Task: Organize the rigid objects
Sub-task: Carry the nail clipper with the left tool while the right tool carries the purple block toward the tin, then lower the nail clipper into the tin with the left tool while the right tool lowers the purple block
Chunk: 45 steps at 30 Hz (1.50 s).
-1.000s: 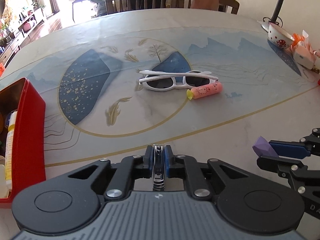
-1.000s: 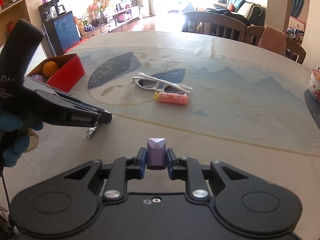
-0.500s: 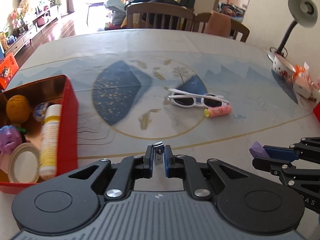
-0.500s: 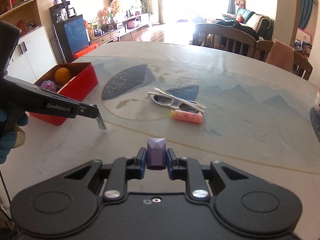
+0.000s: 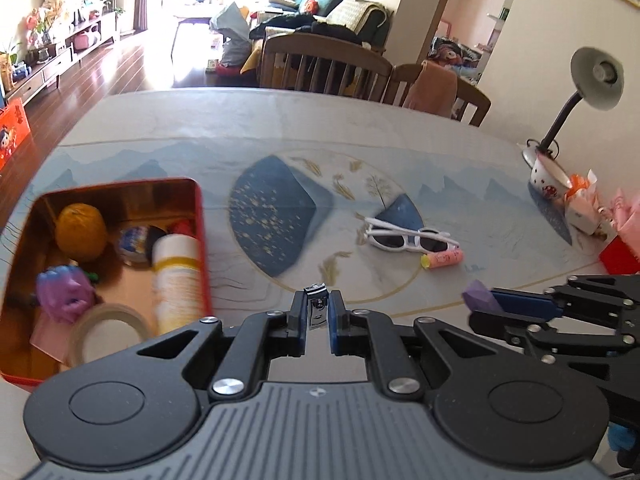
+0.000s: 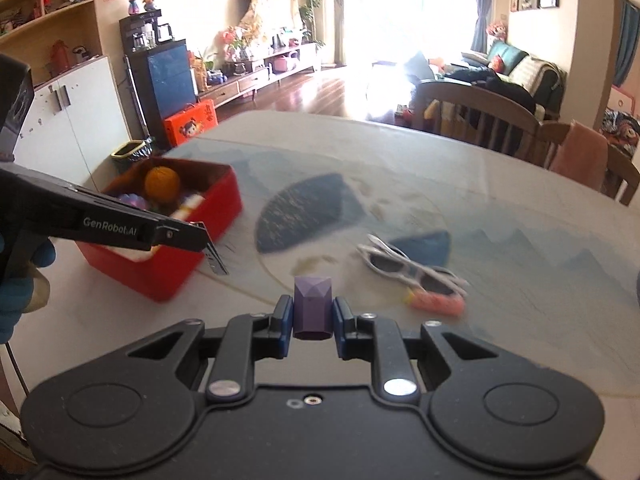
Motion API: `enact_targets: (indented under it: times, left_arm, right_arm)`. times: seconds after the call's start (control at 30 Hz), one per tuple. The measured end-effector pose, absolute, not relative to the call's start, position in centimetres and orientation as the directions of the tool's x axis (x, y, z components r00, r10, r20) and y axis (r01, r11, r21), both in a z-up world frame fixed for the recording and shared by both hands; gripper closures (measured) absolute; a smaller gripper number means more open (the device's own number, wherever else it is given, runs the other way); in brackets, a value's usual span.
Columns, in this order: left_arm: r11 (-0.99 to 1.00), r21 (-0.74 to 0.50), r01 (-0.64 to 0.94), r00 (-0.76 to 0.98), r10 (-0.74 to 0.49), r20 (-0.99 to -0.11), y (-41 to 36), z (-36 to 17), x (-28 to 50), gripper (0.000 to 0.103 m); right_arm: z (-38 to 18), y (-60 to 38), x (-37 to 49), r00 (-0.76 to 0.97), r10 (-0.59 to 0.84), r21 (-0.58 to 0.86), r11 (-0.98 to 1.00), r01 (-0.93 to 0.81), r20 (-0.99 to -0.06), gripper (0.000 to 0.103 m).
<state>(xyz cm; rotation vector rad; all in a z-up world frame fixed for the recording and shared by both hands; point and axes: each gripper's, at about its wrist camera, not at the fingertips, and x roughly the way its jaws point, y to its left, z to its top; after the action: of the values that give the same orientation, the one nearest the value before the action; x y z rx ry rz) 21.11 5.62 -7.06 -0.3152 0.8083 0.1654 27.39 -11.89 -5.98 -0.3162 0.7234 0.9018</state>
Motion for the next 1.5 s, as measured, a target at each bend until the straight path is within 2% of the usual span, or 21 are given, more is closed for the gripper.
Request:
enact_targets:
  times: [0.47, 0.93, 1.5]
  left_arm:
    - [0.915, -0.216, -0.342, 0.715, 0.104, -0.691, 15.9, -4.4, 16.3, 0.093]
    - [0.899, -0.16, -0.408, 0.673, 0.178, -0.718, 24.5, -6.3, 15.9, 0.093]
    - [0.929, -0.117, -0.35, 0.612, 0.132, -0.78, 25.7, -10.4, 18.6, 0.093]
  right_arm:
    - [-4.7, -0.8, 24.0, 0.372, 0.644, 0.009, 0.507, -0.862, -0.669, 0.083]
    - [-6.6, 8.3, 23.0, 0.368, 0.608, -0.047, 0.477, -0.878, -0.703, 0.083]
    - [-10.1, 13.4, 23.7, 0.351, 0.526, -0.082, 0.467, -0.88, -0.775, 0.083]
